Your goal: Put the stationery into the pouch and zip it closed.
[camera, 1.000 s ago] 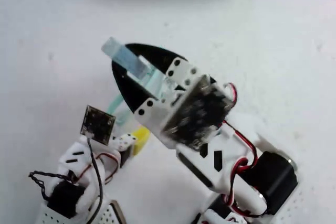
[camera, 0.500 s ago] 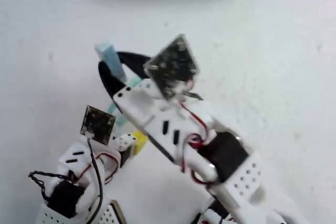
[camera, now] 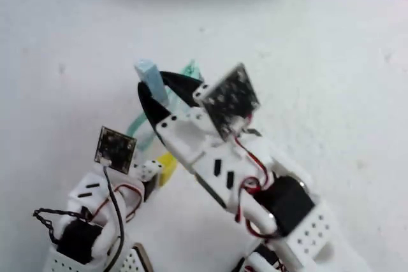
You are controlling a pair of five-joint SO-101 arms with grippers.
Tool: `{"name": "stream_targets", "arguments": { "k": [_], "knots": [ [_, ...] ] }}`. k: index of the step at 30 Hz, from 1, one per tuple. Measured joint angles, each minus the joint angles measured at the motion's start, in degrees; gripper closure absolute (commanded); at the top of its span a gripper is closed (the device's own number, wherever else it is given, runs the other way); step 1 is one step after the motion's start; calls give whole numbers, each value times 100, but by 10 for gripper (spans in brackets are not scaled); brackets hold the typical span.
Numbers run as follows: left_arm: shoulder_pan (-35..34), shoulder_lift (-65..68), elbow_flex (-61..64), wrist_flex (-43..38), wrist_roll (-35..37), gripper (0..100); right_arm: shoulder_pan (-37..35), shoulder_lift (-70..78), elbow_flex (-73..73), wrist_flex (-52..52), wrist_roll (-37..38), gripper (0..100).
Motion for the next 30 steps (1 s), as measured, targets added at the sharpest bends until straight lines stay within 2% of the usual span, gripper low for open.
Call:
{"name": "stream_targets", "arguments": {
  "k": [12, 23, 25, 30],
  "knots": [
    [0, 0, 0, 0, 0, 748, 0, 510, 492, -255, 0, 982],
    [0, 0, 0, 0, 0, 748, 9, 475, 1169, -1011, 0, 980],
    [0, 0, 0, 0, 0, 748, 0, 501, 1178, -976, 0, 940],
    [0, 0, 0, 0, 0, 748, 18, 396, 967, -316, -9, 689]
  ]
}}
